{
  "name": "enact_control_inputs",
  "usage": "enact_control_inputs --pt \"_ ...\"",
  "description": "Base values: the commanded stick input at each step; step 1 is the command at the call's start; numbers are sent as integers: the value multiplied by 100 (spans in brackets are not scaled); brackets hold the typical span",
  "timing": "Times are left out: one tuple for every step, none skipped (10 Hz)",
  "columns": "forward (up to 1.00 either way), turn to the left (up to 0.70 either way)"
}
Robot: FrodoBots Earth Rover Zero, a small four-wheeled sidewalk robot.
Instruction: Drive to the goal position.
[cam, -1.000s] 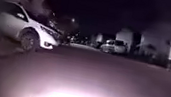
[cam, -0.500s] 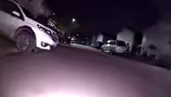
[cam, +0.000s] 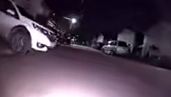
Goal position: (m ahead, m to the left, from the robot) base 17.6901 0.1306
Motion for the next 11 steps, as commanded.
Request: enact_control_inputs --pt "70 0" --pt "70 0" --pt "70 0" --pt "70 0" --pt "70 0" --pt "70 0" --pt "70 0" --pt "70 0" --pt "70 0" --pt "70 0" --pt "70 0"
